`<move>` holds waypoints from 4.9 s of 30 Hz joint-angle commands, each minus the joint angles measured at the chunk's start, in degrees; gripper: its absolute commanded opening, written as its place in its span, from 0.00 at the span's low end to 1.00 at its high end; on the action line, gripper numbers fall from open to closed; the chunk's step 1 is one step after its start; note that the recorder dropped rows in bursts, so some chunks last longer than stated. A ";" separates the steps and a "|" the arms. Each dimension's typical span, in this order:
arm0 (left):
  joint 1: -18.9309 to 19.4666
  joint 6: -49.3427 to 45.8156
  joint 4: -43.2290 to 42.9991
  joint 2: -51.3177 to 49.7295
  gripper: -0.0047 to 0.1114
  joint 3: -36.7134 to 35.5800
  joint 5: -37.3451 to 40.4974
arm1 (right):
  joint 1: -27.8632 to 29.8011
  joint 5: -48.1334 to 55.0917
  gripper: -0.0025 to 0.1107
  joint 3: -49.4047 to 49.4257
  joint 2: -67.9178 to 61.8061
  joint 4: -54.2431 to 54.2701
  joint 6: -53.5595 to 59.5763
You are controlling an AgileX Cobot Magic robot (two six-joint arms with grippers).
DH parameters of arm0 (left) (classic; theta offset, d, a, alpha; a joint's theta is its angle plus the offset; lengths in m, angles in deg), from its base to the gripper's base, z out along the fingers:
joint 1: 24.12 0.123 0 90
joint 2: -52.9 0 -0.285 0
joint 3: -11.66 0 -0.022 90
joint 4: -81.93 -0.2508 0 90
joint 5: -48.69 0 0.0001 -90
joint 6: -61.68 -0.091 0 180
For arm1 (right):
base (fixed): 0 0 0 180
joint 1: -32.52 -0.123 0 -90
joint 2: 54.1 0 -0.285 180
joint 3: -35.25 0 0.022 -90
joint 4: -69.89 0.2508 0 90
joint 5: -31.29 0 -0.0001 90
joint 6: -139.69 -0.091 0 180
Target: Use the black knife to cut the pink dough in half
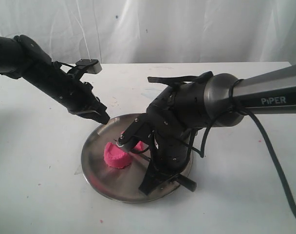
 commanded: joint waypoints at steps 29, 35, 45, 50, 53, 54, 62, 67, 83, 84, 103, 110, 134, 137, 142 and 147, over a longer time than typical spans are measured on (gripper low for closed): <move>0.08 0.10 3.73 0.62 0.04 -0.22 1.45 | 0.10 0.69 0.02 -0.11 8.39 -15.06 -20.12; 0.08 0.31 5.48 0.62 0.04 -0.22 -0.38 | 1.45 1.19 0.02 -0.11 14.25 -20.89 -28.50; 0.08 0.06 5.47 0.62 0.04 -0.22 -2.33 | 6.41 -12.92 0.02 8.90 23.01 -4.82 -28.51; 0.08 0.06 5.47 0.62 0.04 -0.22 -2.33 | 6.41 -18.76 0.02 11.99 25.37 1.30 -28.28; 0.08 0.06 5.36 0.62 0.04 -0.22 -2.45 | 6.41 -19.91 0.02 13.53 26.43 2.99 -28.28; 0.08 0.06 5.36 0.62 0.04 -0.22 -2.45 | 6.41 -20.38 0.02 14.14 26.74 3.36 -28.28; 0.08 0.06 5.25 0.62 0.04 -0.22 -2.45 | 6.41 -26.27 0.02 19.20 28.11 8.46 -28.63; 0.08 0.06 5.25 0.62 0.04 -0.22 -2.45 | 6.54 -32.62 0.02 22.38 29.54 15.02 -24.81; 0.08 0.06 5.24 0.62 0.04 -0.22 -2.56 | 11.05 -35.82 0.02 28.54 29.60 76.55 31.22; 0.08 0.06 5.24 0.62 0.04 -0.22 -2.56 | 11.05 -35.55 0.02 28.54 29.48 79.53 33.86; 0.08 0.06 5.24 0.62 0.04 -0.22 -2.56 | 13.80 -24.52 0.02 28.00 15.67 106.19 60.98; 0.08 0.06 5.24 0.62 0.04 -0.22 -2.56 | 16.07 -22.16 0.02 25.76 12.49 107.79 61.99; 0.08 -0.05 5.24 0.62 0.04 -0.22 -10.24 | 19.37 -14.53 0.02 22.41 0.39 112.24 69.87; 0.08 -0.05 5.24 0.62 0.04 -0.22 -11.87 | 20.05 -14.28 0.06 22.41 0.15 112.24 69.12; 0.08 -0.05 5.24 0.62 0.04 -0.22 -14.86 | 20.61 -13.88 0.25 22.41 0.15 112.24 69.12; 0.08 -0.05 5.24 0.62 0.04 -0.22 -15.90 | 20.70 -13.43 0.33 22.41 1.66 112.24 69.12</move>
